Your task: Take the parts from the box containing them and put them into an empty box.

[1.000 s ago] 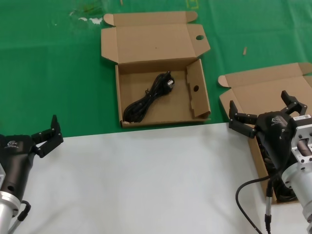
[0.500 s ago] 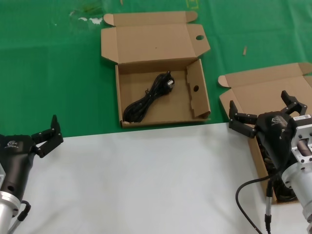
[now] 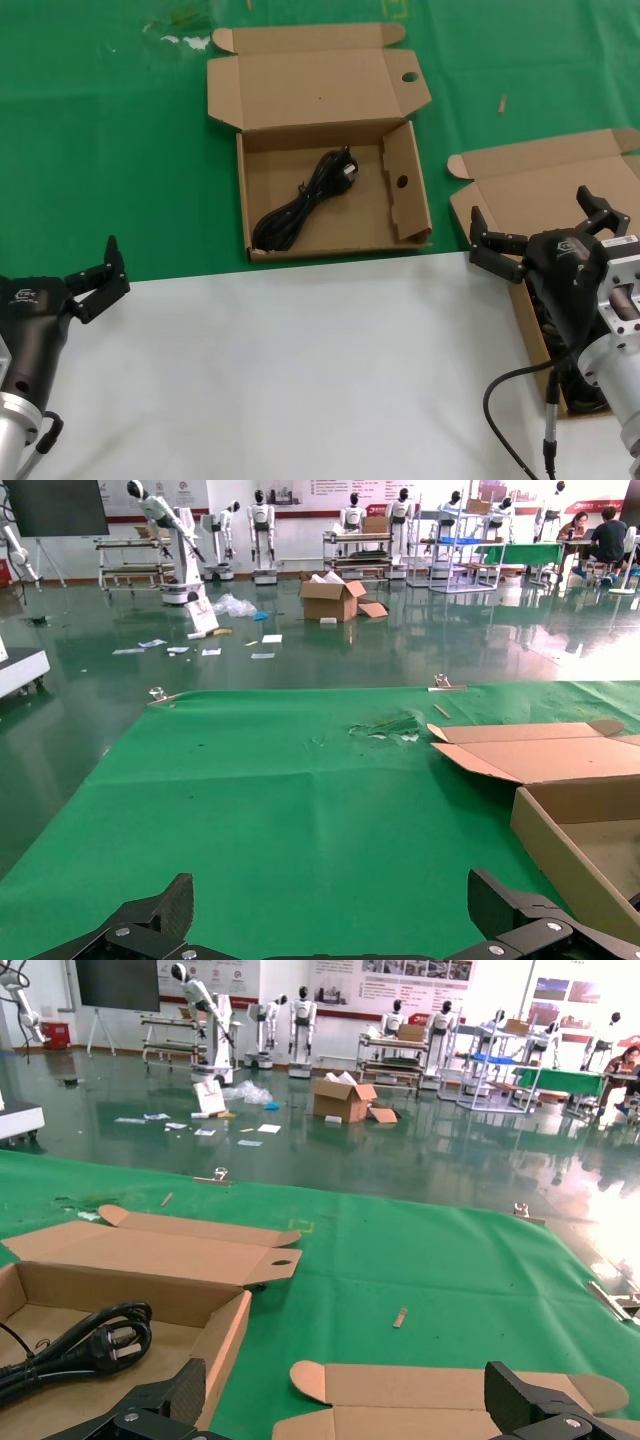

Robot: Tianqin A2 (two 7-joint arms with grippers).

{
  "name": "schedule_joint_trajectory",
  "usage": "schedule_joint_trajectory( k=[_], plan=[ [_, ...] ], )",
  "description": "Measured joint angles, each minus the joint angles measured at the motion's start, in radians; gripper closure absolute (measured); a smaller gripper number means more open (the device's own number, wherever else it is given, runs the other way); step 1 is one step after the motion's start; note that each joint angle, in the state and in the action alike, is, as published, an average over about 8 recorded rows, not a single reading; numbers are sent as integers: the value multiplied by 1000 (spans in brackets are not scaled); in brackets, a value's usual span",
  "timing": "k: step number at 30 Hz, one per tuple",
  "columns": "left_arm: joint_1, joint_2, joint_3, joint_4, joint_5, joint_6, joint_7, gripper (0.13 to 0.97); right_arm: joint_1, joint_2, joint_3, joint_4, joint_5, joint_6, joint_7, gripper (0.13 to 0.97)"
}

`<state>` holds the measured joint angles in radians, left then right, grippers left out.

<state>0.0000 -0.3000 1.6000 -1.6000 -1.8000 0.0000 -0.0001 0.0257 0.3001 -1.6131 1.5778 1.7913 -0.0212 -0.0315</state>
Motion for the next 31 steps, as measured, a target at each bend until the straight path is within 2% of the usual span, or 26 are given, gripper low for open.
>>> schedule_joint_trajectory(
  k=[31],
  plan=[
    [0, 0, 0, 0, 0, 0, 0, 132, 0, 0, 0, 0, 0, 0, 0, 129]
  ],
)
